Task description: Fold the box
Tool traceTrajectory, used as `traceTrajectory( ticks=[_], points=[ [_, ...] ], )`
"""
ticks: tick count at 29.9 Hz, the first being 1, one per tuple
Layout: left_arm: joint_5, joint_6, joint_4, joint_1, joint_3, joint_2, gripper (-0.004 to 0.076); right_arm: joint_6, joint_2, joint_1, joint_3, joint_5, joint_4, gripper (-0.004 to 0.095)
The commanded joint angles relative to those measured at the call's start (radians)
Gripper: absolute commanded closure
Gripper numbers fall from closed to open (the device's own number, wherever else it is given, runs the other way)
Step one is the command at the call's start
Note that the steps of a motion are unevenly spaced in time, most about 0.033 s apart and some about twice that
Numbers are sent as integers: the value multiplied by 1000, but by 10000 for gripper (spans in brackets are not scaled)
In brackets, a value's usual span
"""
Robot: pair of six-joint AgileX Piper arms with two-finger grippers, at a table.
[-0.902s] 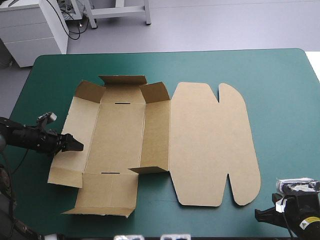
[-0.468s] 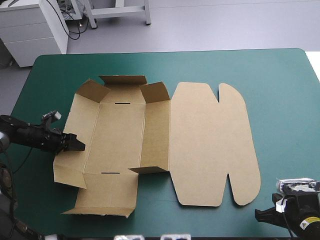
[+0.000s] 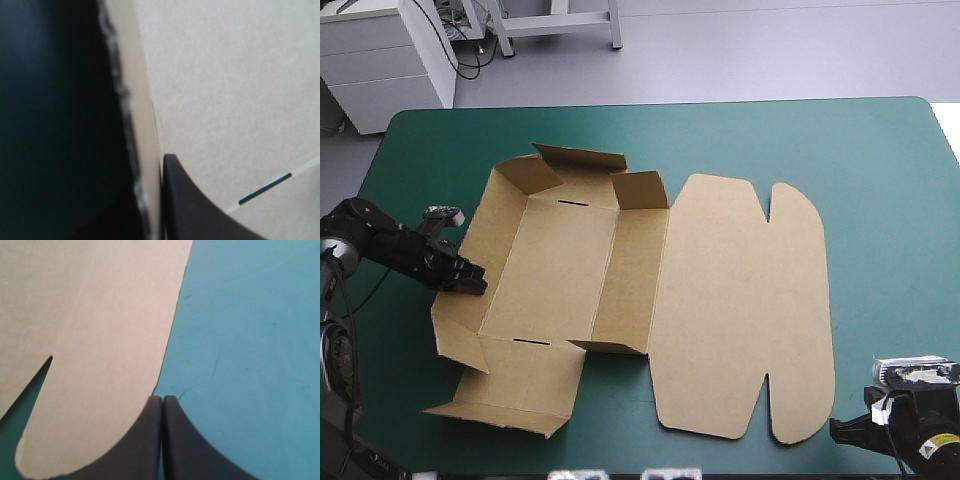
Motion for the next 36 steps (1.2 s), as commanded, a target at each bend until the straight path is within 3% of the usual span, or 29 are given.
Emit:
traceTrajectory(
  ticks=[1,9,16,23,33,36],
  points=[
    [17,20,-18,-54,-107,-39,731,-3,15,3,-26,-54,7,927],
    [-165,171,5,-215,-299,-39,731,14,15,3,-26,-54,7,927],
    [-451,170,376,-456,-421,-39,731,33,15,3,-26,-54,7,927],
    [-790,144,632,-635,-428,-20,731,74,15,3,-26,-54,7,927],
    [-952,138,742,-754,-430,80,731,111,17,3,-26,-54,7,927],
    [-1022,55,861,-781,-430,91,731,111,18,3,-26,-54,7,927]
  ],
)
